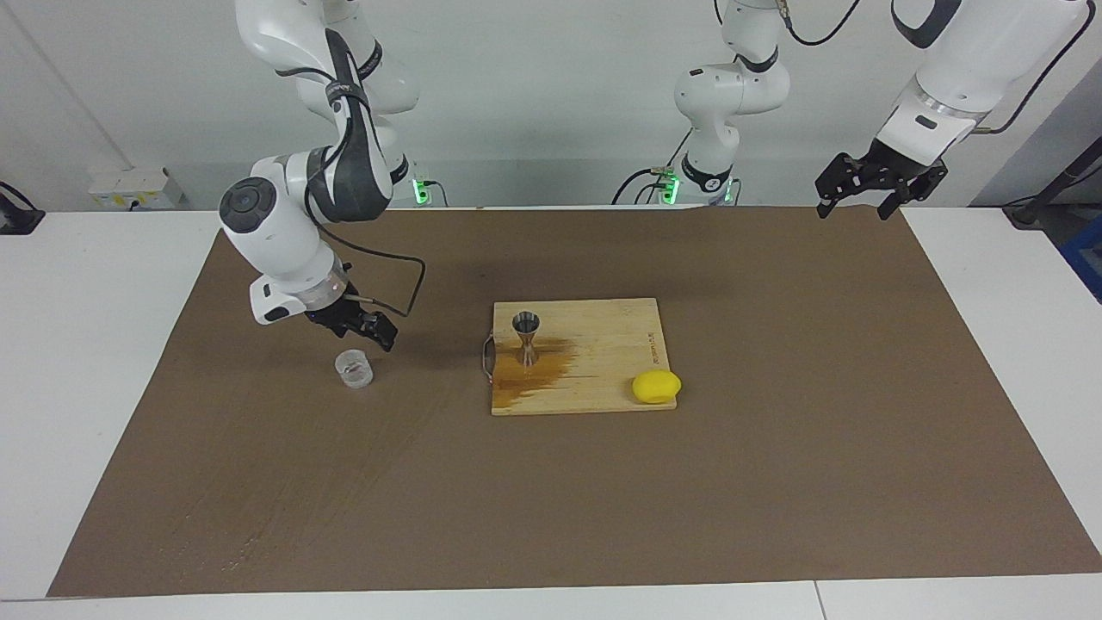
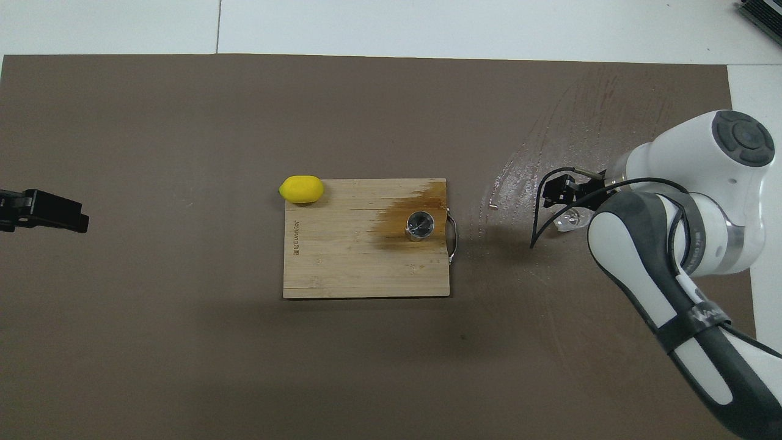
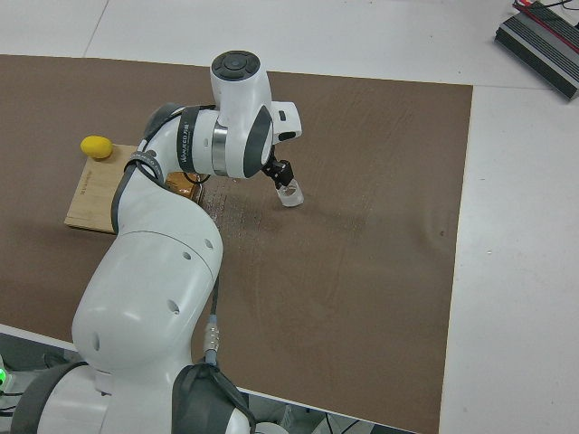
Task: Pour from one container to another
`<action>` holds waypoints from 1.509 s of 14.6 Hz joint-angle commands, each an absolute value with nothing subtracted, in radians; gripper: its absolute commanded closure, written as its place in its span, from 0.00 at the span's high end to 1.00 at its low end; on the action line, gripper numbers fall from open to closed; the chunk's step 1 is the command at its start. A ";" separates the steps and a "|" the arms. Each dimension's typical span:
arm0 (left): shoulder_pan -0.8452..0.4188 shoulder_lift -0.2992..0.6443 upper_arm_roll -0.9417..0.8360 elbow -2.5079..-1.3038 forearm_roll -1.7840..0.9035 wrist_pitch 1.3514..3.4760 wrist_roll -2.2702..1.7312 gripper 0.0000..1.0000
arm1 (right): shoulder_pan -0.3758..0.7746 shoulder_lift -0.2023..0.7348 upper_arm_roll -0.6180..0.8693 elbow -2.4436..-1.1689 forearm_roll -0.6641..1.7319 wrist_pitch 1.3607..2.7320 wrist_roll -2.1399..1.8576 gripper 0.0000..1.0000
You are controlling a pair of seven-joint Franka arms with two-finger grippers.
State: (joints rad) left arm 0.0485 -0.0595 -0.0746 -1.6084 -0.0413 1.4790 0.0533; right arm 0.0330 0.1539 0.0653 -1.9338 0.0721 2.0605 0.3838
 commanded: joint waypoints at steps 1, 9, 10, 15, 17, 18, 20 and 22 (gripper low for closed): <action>0.055 -0.063 -0.077 -1.609 -0.052 1.468 0.063 1.00 | 0.040 0.103 0.066 -1.875 -0.021 1.999 0.350 1.00; 0.055 -0.063 -0.077 -1.609 -0.052 1.466 0.063 1.00 | 0.025 -0.023 0.052 -1.686 -0.037 1.723 0.337 1.00; 0.055 -0.063 -0.077 -1.609 -0.052 1.466 0.063 1.00 | 0.018 -0.011 0.052 -1.634 -0.037 1.670 0.325 1.00; 0.055 -0.063 -0.077 -1.609 -0.052 1.466 0.063 1.00 | 0.017 0.015 0.054 -1.560 -0.031 1.545 0.267 1.00; 0.055 -0.063 -0.077 -1.609 -0.052 1.466 0.063 1.00 | 0.020 0.011 0.054 -1.571 -0.020 1.539 0.271 1.00; 0.055 -0.063 -0.077 -1.609 -0.052 1.466 0.063 1.00 | 0.020 0.003 0.054 -1.580 -0.020 1.539 0.275 1.00; 0.055 -0.063 -0.077 -1.609 -0.052 1.466 0.063 1.00 | 0.017 0.002 0.054 -1.588 -0.018 1.540 0.273 1.00; 0.055 -0.063 -0.077 -1.609 -0.052 1.466 0.063 1.00 | 0.018 0.002 0.054 -1.588 -0.020 1.539 0.276 1.00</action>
